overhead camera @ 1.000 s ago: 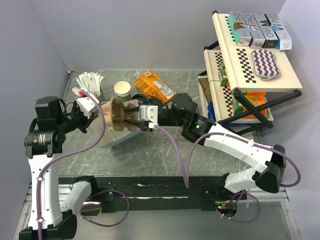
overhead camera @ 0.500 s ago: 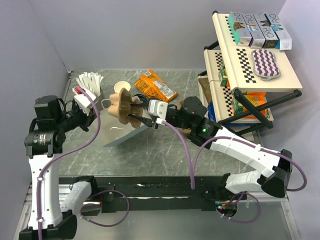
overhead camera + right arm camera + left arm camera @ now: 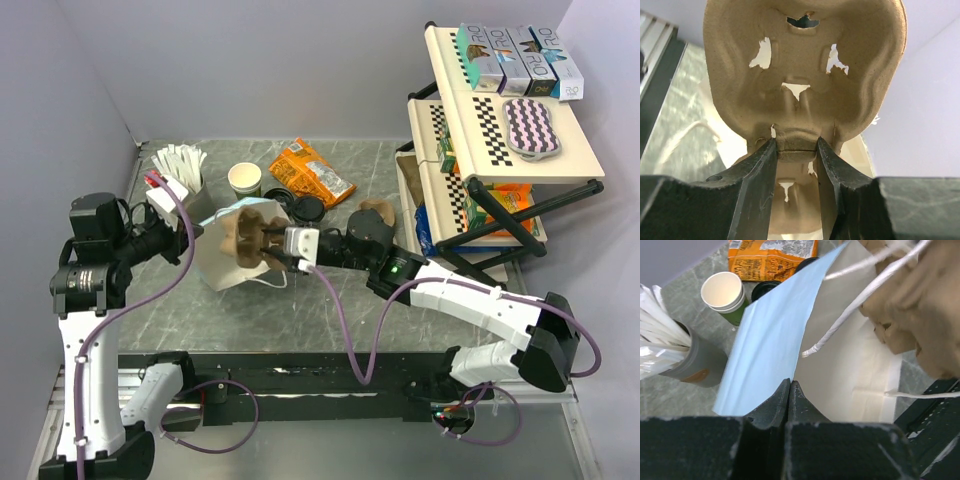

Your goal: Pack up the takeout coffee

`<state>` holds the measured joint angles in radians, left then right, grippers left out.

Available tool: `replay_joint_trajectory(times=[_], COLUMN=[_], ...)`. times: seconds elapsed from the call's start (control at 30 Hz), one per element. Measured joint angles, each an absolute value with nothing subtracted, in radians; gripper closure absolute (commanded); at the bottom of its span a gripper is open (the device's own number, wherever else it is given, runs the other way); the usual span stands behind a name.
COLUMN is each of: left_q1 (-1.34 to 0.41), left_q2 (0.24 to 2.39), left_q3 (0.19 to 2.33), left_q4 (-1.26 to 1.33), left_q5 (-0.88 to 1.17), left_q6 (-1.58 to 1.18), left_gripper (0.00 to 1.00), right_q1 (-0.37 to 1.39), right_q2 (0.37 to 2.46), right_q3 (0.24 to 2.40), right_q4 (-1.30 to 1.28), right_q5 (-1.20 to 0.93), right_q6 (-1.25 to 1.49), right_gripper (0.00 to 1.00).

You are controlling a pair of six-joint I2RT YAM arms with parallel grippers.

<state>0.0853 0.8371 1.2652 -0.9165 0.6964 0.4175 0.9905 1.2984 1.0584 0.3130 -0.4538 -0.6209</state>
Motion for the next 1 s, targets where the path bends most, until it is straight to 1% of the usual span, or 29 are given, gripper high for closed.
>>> replay_joint_trajectory(times=[0.23,0.53,0.73,1.0], left_q1=[0.085,0.085,0.085,0.085], left_q2=[0.855,0.854,0.845,0.816], left_q3=[1.264,1.249,1.220,1.187], left_q4=[-0.901,-0.906,-0.926,-0.928], left_q5=[0.720,0.765,0.772,0.786], left_q6=[0.352,0.338,0.363,0.364], left_gripper=[0.99,0.99,0.99,0.99], right_q1=[0.991,0.991,0.991,0.998], right_q2=[1.277,1.292,1.309,1.309], right_q3=[1.022,1.094,1.166,1.229], right_q4=[0.274,0.129,0.078,0.047], right_q5=[-0.524,-0.580,-0.571,-0.611], right_q6=[-0.761,-0.912,-0.902,-0.850], right_gripper=[1.00,1.00,1.00,1.00])
